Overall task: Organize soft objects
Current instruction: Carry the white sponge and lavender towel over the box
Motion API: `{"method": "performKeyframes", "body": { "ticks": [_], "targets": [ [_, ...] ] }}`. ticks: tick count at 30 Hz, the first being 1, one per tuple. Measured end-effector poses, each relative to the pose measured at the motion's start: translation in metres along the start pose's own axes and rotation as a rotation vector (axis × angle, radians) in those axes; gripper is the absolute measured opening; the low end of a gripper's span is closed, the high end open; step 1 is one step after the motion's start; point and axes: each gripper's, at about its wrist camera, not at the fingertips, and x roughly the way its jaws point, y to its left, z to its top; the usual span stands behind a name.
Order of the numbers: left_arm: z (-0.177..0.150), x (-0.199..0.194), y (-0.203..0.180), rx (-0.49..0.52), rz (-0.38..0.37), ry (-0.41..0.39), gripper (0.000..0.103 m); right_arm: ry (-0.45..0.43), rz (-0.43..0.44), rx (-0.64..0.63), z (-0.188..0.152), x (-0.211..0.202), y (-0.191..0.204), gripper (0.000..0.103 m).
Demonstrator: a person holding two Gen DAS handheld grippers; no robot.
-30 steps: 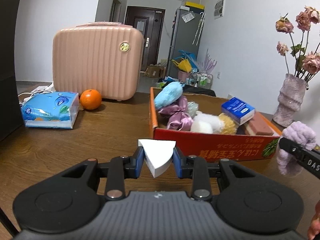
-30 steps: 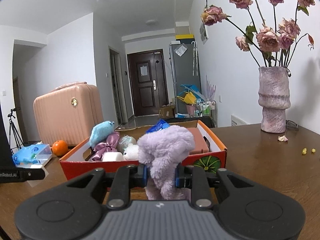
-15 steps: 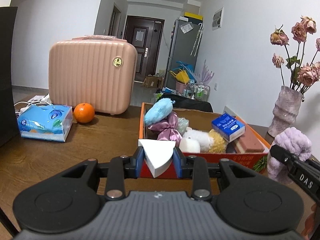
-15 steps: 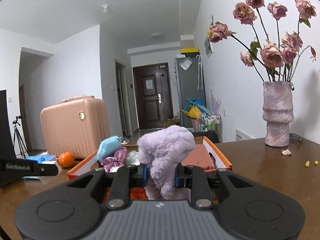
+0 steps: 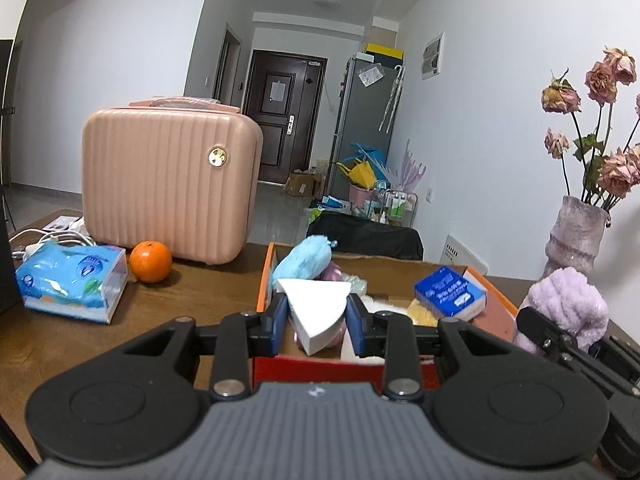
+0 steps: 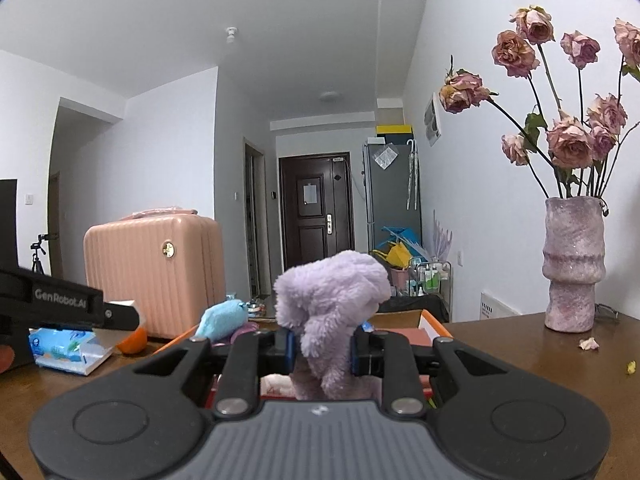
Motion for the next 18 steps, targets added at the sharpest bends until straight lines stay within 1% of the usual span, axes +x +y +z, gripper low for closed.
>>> {"method": "performKeyframes", "body": {
  "ticks": [6, 12, 18],
  "targets": [
    [0.009, 0.017, -0.003, 0.001, -0.005, -0.012, 0.032, -0.021, 0.007, -0.010, 0.001, 0.013, -0.003, 0.023],
    [0.019, 0.033, -0.009, -0.008, -0.030, -0.025, 0.032, -0.038, 0.011, -0.015, 0.003, 0.027, -0.005, 0.023],
    [0.027, 0.051, -0.017, 0.003, -0.045, -0.037, 0.032, -0.038, 0.010, -0.019, 0.004, 0.045, -0.006, 0.023]
  ]
}}
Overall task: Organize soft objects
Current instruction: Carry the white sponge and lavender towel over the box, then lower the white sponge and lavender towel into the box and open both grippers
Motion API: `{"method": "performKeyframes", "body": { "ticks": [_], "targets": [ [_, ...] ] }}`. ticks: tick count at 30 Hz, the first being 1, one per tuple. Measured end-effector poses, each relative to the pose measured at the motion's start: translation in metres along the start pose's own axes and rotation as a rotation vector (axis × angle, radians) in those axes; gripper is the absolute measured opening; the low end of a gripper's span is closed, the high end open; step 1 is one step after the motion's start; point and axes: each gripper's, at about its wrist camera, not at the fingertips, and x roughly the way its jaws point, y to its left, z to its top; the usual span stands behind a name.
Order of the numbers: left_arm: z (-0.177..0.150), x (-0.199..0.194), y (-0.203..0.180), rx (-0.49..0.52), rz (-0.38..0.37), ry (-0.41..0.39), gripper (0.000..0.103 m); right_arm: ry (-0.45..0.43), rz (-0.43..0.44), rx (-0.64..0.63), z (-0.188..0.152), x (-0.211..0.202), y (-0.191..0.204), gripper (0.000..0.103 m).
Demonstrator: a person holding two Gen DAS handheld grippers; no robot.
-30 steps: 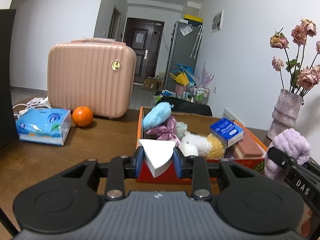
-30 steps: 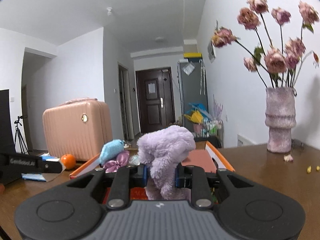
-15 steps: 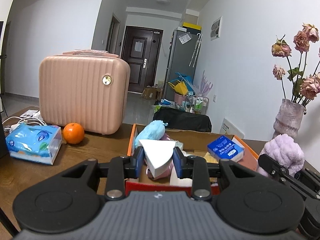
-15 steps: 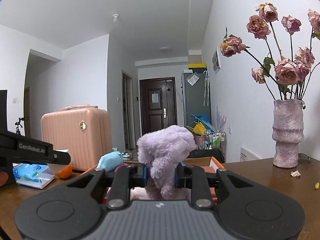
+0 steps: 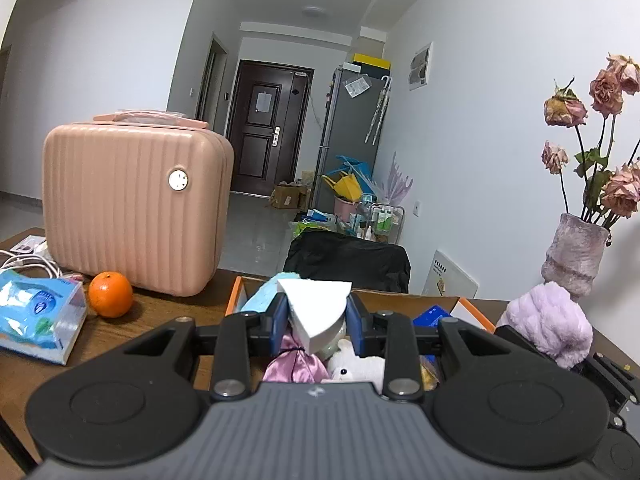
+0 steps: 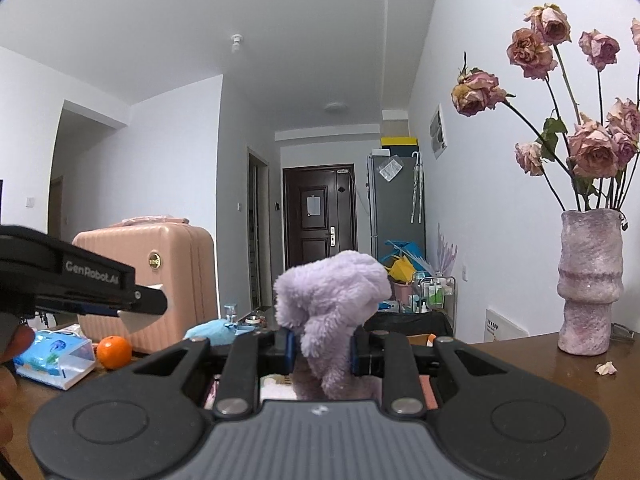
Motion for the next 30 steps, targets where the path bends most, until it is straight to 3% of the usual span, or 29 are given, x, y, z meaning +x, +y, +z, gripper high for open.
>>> {"method": "performKeyframes", "body": {
  "ticks": [30],
  "targets": [
    [0.023, 0.075, 0.002, 0.031, 0.011, -0.016, 0.032, 0.028, -0.029, 0.088, 0.008, 0.080, -0.009, 0.023]
  ]
}}
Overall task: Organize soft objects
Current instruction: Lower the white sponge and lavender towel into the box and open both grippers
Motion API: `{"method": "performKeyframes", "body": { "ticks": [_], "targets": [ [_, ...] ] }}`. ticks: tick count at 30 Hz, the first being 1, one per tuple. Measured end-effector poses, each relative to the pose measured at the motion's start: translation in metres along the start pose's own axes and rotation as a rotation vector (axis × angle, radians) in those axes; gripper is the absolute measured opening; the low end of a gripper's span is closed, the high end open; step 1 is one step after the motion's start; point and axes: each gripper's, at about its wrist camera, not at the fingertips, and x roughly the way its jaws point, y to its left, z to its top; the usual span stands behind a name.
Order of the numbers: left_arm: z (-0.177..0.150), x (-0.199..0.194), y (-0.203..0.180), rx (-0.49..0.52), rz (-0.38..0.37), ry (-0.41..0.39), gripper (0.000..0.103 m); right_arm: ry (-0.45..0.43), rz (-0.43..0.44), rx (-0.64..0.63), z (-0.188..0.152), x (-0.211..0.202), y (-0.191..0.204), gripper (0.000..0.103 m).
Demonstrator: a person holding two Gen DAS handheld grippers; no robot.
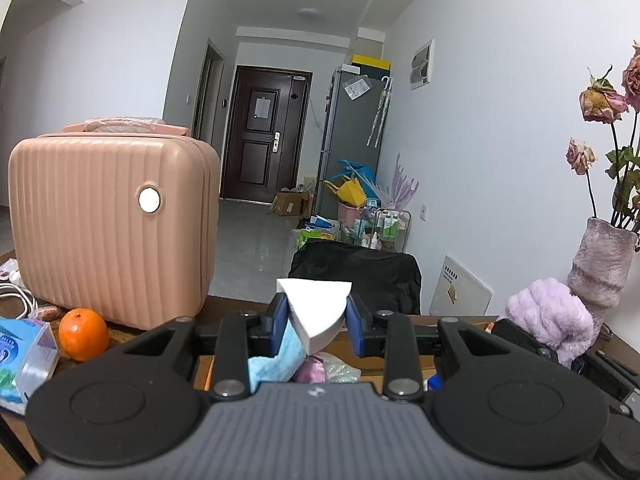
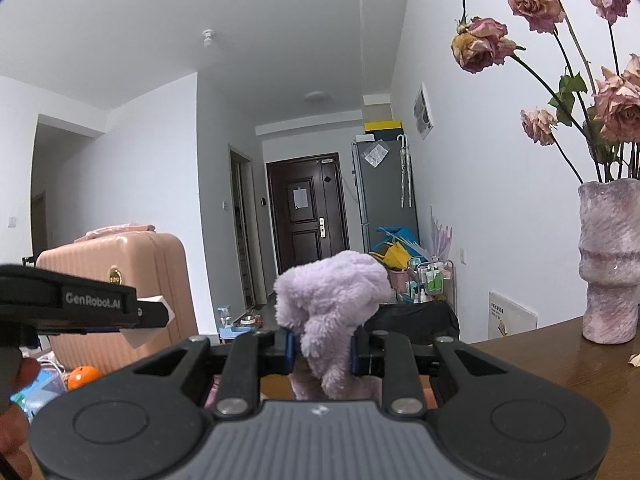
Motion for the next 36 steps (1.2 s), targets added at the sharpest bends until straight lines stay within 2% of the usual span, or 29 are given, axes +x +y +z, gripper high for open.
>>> {"method": "performKeyframes", "body": {
  "ticks": [15, 27, 29, 31, 32, 33, 34, 36],
  "targets": [
    [-0.015, 0.023, -0.005, 0.054, 0.009, 0.063, 0.032, 0.069, 0.021, -0.036, -0.006, 0.013, 0.000, 0.024],
    [-0.020, 0.020, 0.002, 0.063, 0.034, 0.095, 0.034, 0.147, 0.144, -0.098, -0.009, 0.015, 0.014, 0.024],
    [-0.020, 0.019, 0.004, 0.060, 0.030, 0.102, 0.037, 0.167, 0.161, -0.106, -0.010, 0.016, 0.017, 0.027],
    [-0.020, 0.019, 0.005, 0.058, 0.029, 0.112, 0.056, 0.180, 0.168, -0.116, -0.009, 0.017, 0.019, 0.034],
    [-0.020, 0.018, 0.007, 0.054, 0.029, 0.115, 0.061, 0.178, 0.166, -0.123, -0.009, 0.017, 0.021, 0.039],
    [-0.020, 0.017, 0.008, 0.050, 0.033, 0.114, 0.070, 0.177, 0.166, -0.129, -0.009, 0.016, 0.022, 0.040],
    [-0.020, 0.015, 0.009, 0.049, 0.038, 0.110, 0.077, 0.177, 0.167, -0.132, -0.008, 0.015, 0.023, 0.047],
    [-0.019, 0.011, 0.012, 0.044, 0.044, 0.102, 0.083, 0.175, 0.162, -0.134, -0.008, 0.014, 0.024, 0.054]
  ]
}}
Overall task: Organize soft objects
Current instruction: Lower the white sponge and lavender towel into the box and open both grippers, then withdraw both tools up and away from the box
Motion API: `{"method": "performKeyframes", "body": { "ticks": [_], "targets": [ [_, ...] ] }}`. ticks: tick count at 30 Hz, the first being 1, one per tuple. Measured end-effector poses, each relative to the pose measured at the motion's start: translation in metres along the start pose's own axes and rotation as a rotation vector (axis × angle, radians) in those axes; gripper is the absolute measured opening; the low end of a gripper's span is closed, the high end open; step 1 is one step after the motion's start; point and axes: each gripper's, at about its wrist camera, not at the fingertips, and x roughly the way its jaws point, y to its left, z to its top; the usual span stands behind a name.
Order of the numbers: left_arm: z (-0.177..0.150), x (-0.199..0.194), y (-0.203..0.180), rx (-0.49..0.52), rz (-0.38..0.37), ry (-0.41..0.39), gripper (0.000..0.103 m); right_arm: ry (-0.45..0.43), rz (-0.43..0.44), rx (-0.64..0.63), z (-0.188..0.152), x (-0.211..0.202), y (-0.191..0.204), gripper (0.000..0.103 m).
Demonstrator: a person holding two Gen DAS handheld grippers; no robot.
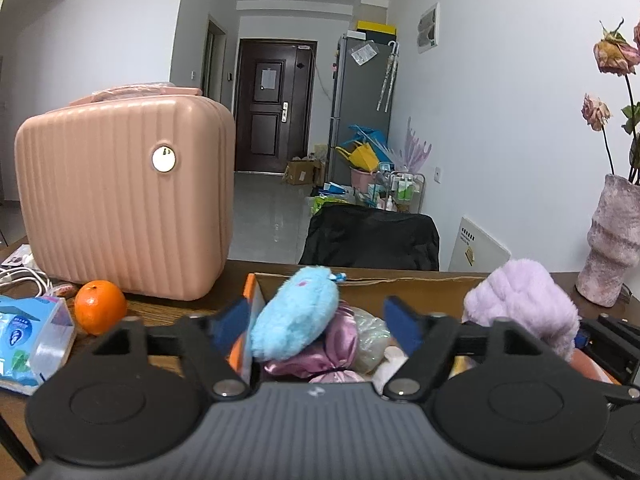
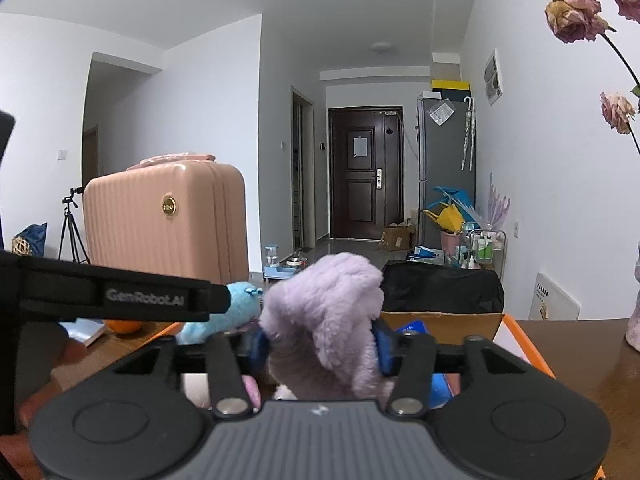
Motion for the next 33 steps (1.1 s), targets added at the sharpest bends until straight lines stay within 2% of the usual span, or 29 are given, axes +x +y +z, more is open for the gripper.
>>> {"method": "performKeyframes", "body": {
  "ticks": [2, 4, 6, 8, 9, 16, 18, 19, 25, 33],
  "targets": [
    [0.001, -0.003, 0.002, -0.005, 0.001, -0.005, 0.088, 0.002, -0.003, -0.006, 0.000, 0.000, 0.001, 0.062],
    [0.001, -0.006, 0.003, -0.007, 0.007, -0.010, 0.098, -0.001, -0.008, -0.012, 0.000, 0.000, 0.002, 0.068],
    [0.001, -0.010, 0.004, -0.011, 0.027, -0.023, 0.099, -0.003, -0.009, -0.019, 0.000, -0.001, 0.003, 0.076],
    [0.002, -0.013, 0.006, -0.015, 0.030, -0.028, 0.102, -0.012, -0.014, -0.019, -0.001, -0.003, 0.003, 0.089],
    [0.002, -0.015, 0.008, -0.019, 0.033, -0.030, 0.102, -0.014, -0.018, -0.017, -0.001, -0.004, 0.003, 0.091],
    [0.001, -0.025, 0.017, -0.032, 0.056, -0.033, 0.103, -0.010, -0.044, 0.025, -0.001, -0.010, 0.000, 0.093],
    [0.000, -0.027, 0.021, -0.037, 0.063, -0.031, 0.103, -0.011, -0.062, 0.037, -0.002, -0.013, -0.001, 0.098],
    [-0.001, -0.028, 0.022, -0.040, 0.066, -0.029, 0.103, -0.011, -0.074, 0.042, -0.002, -0.014, -0.002, 0.103],
    [-0.007, -0.042, 0.032, -0.062, 0.097, -0.025, 0.103, -0.029, -0.147, 0.070, -0.006, -0.034, -0.007, 0.103],
    [-0.018, -0.078, 0.037, -0.048, 0.108, -0.056, 0.103, -0.042, -0.196, 0.090, -0.015, -0.071, -0.014, 0.103]
  ]
}}
